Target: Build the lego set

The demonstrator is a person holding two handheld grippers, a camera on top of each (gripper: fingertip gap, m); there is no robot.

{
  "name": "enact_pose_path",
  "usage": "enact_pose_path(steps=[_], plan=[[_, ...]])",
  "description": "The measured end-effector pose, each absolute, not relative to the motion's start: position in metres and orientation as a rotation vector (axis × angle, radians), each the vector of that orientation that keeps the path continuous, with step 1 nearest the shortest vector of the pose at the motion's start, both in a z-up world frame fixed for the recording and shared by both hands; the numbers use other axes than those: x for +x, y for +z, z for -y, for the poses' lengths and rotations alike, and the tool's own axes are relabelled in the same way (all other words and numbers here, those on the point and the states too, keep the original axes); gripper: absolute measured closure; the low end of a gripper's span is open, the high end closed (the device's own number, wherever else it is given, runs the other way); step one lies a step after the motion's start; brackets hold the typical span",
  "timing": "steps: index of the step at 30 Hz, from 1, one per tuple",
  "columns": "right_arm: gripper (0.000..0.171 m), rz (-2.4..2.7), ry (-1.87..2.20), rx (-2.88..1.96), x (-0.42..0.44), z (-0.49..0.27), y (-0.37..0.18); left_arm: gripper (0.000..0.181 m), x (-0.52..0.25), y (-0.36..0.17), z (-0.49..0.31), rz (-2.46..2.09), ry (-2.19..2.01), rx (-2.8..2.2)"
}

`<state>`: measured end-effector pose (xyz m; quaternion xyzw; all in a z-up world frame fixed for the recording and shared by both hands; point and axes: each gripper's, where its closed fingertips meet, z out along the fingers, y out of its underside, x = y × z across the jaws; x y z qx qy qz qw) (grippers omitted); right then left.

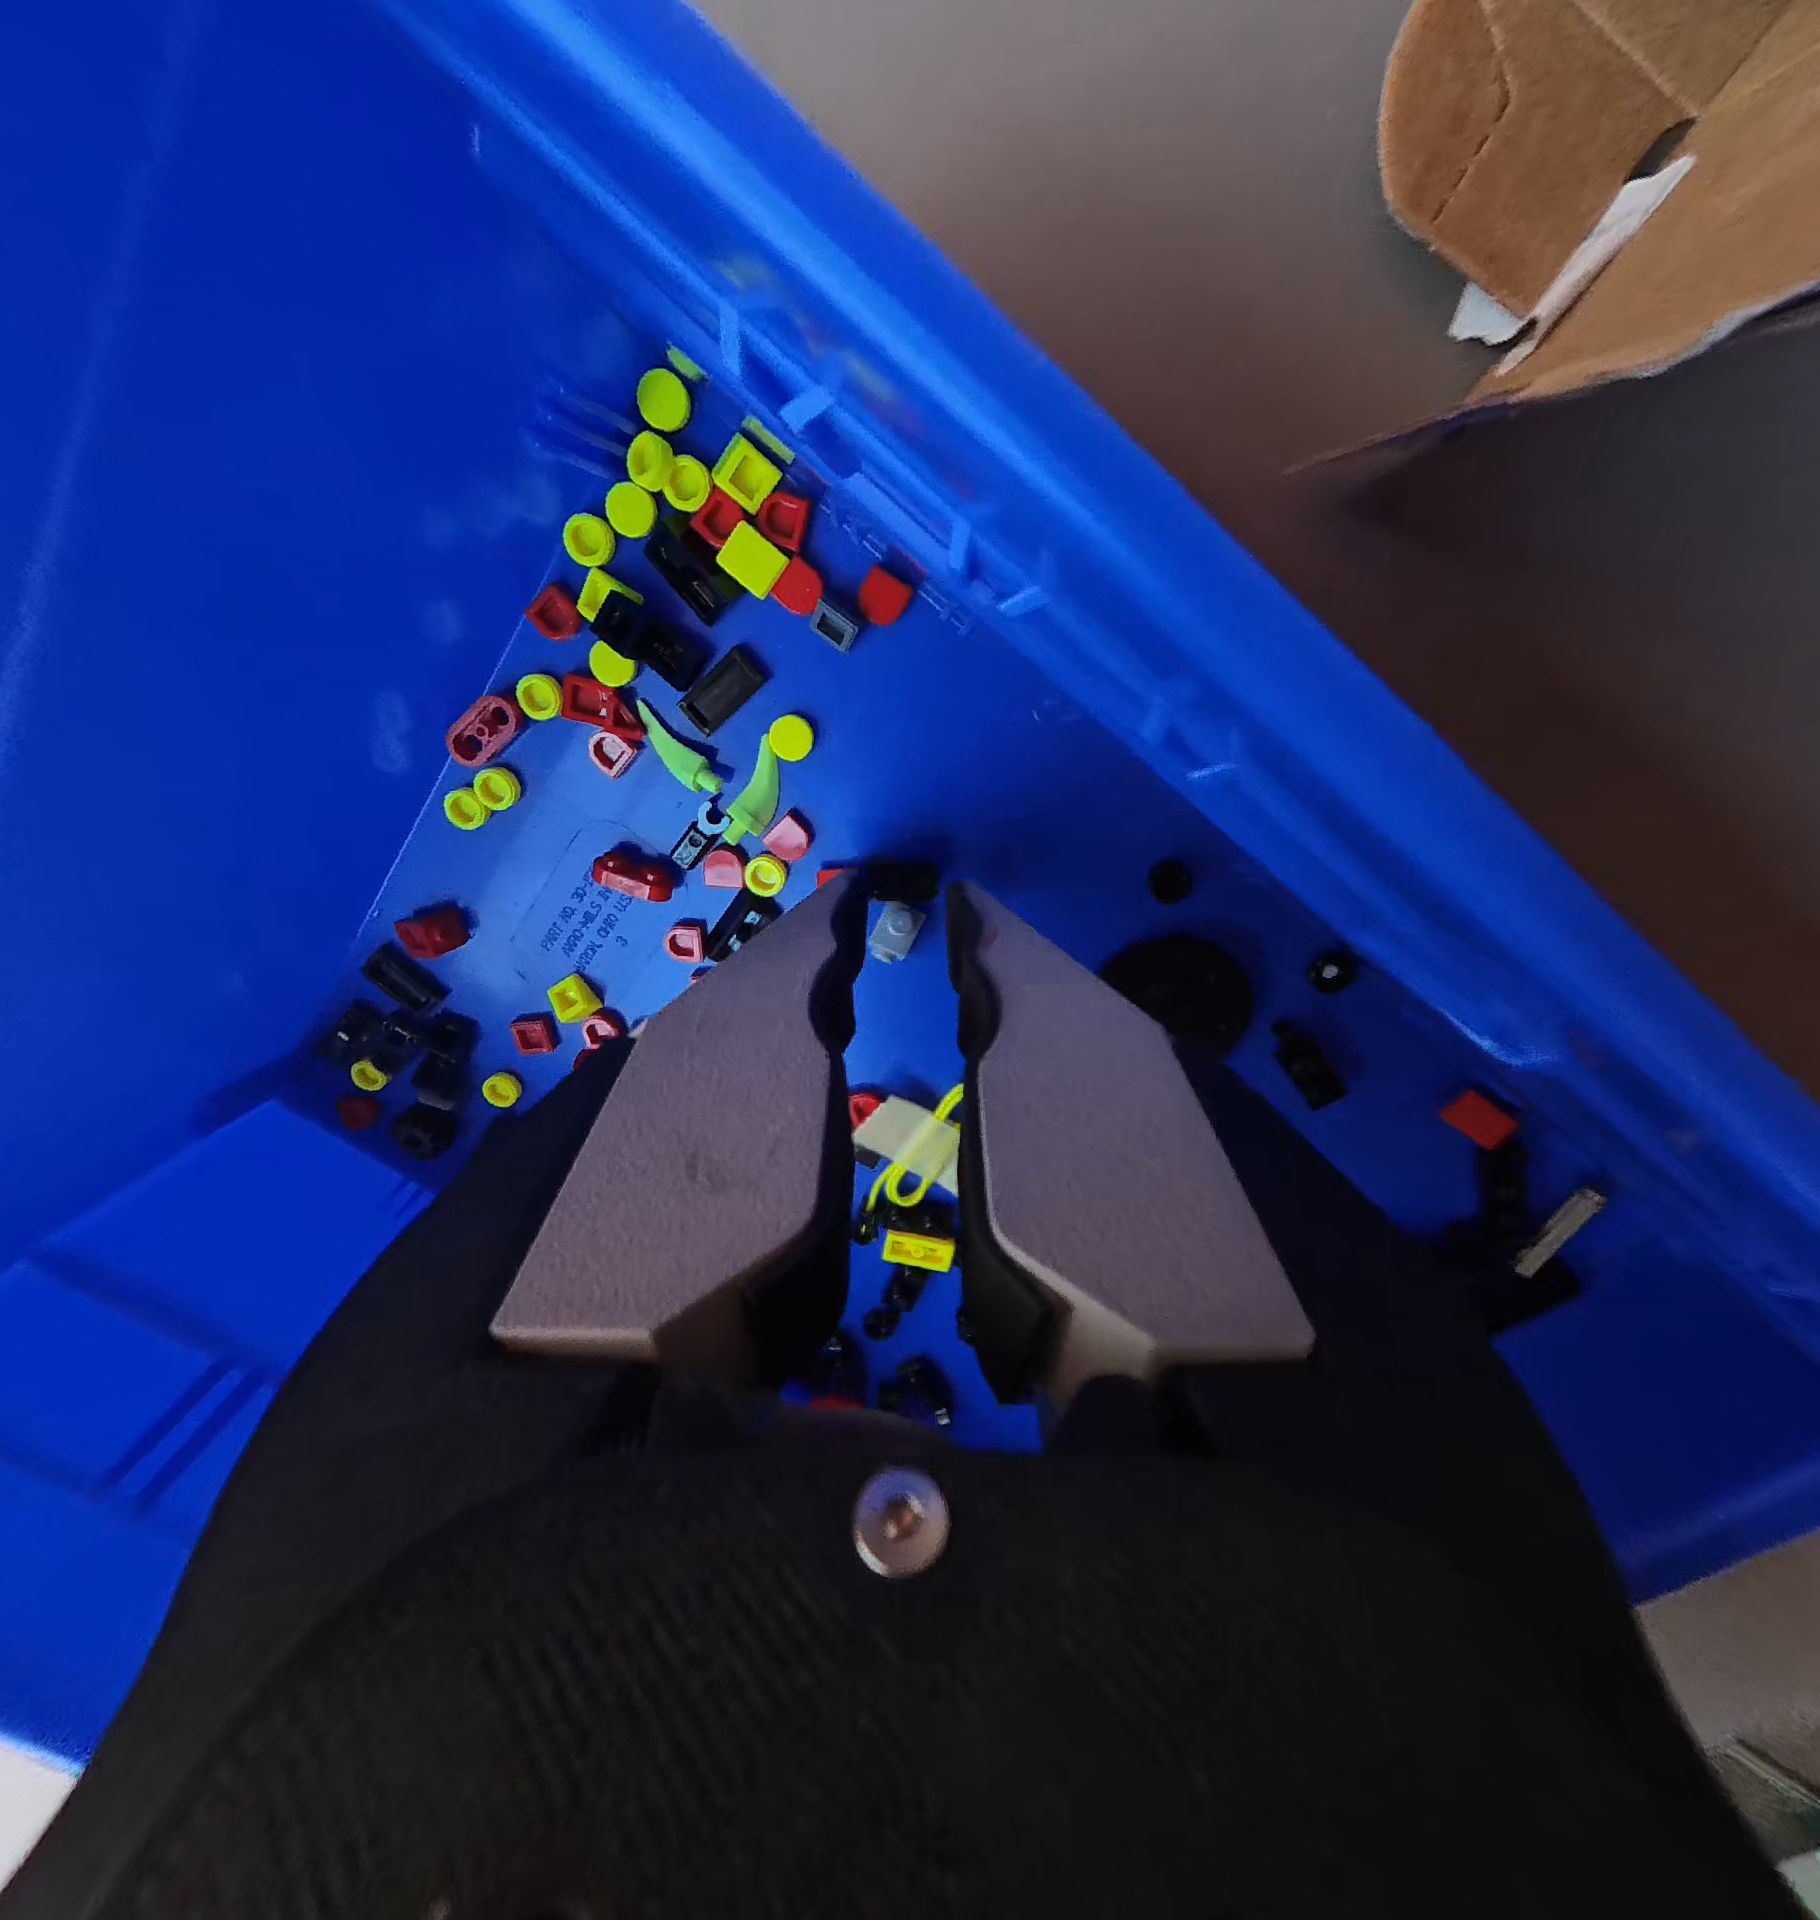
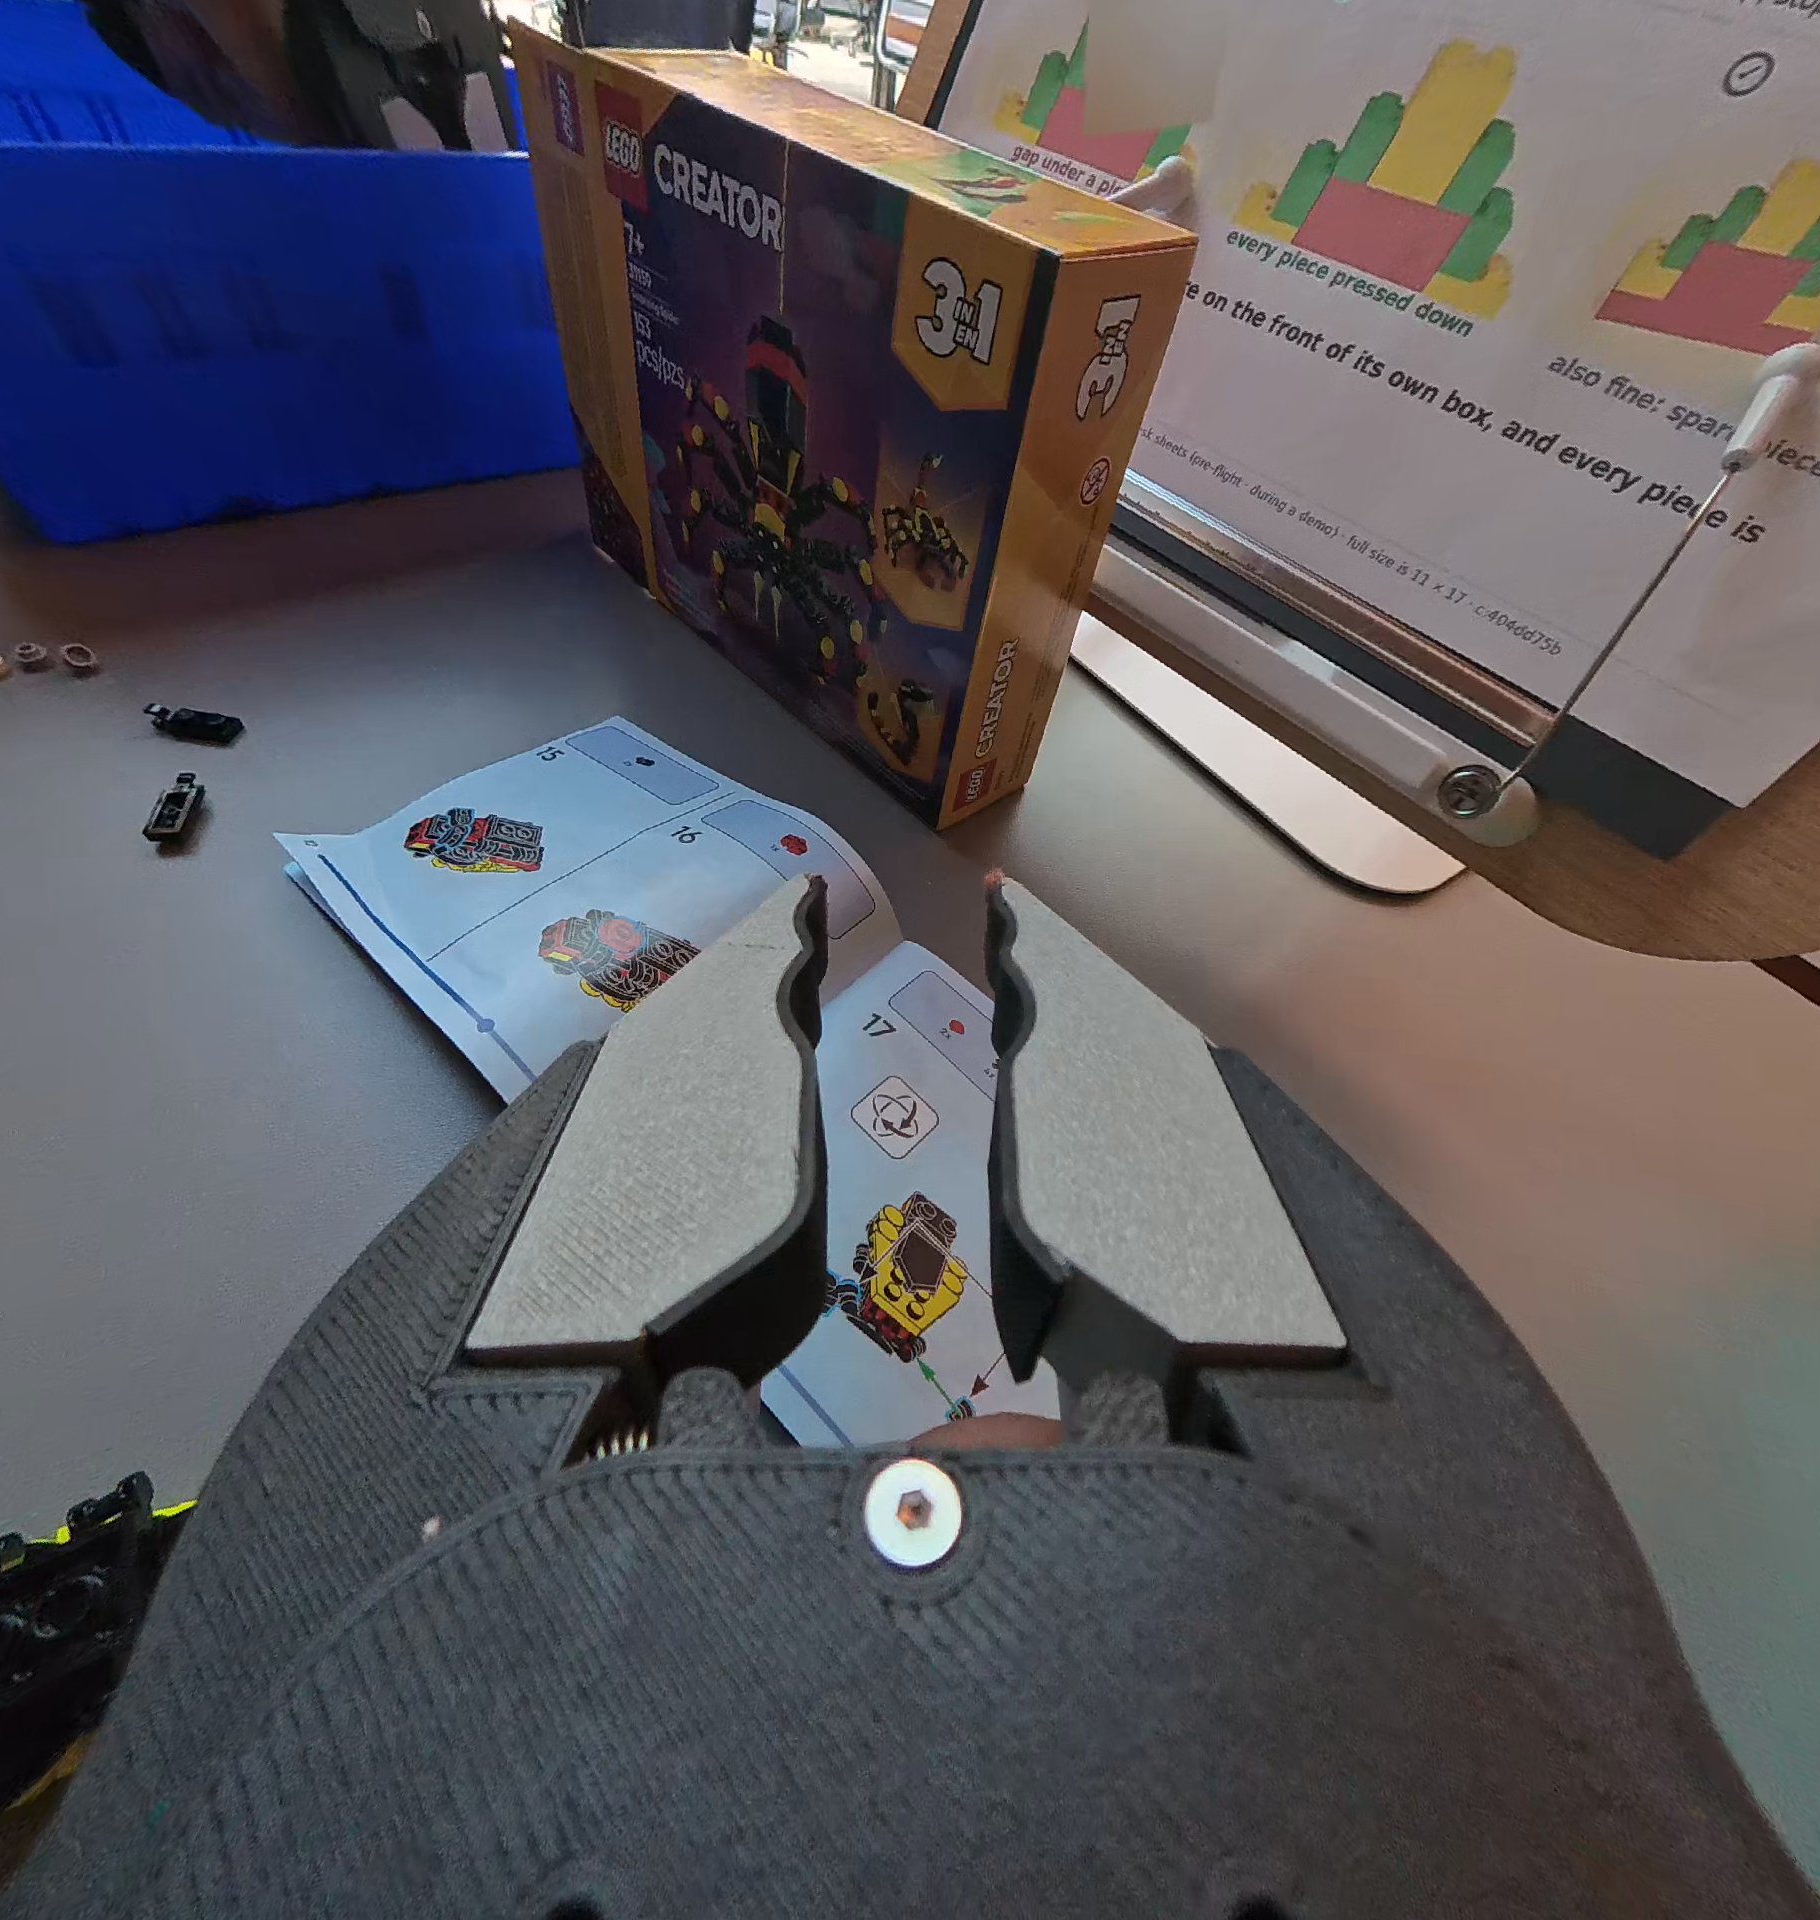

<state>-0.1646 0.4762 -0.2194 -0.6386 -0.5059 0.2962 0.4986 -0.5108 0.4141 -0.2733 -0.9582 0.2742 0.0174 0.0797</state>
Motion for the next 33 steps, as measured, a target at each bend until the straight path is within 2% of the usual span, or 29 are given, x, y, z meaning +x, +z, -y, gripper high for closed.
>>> enact_pose_path(steps=[1, 7, 8, 20, 28, 33], plan=[[0.145, 1.224, 0.718, -1.545, -0.165, -0.476, -0.219, 0.169, -0.512, -0.273, -0.416, -0.820, 0.070, -2.857], [0.145, 1.231, 0.716, -1.541, -0.165, -0.475, -0.219, 0.170, -0.513, -0.277, -0.413, -0.820, 0.090, -2.890], [0.145, 1.232, 0.716, -1.540, -0.165, -0.475, -0.220, 0.177, -0.509, -0.277, -0.414, -0.820, 0.062, -2.881], [0.145, 1.228, 0.716, -1.539, -0.165, -0.475, -0.219, 0.178, -0.509, -0.274, -0.416, -0.840, 0.068, -2.862], [0.145, 1.228, 0.714, -1.540, -0.165, -0.475, -0.219, 0.177, -0.521, -0.240, -0.416, -0.809, 0.117, -2.786], [0.146, 1.231, 0.715, -1.532, -0.165, -0.474, -0.218, 0.178, -0.522, -0.192, -0.407, -0.735, 0.196, -2.667]])
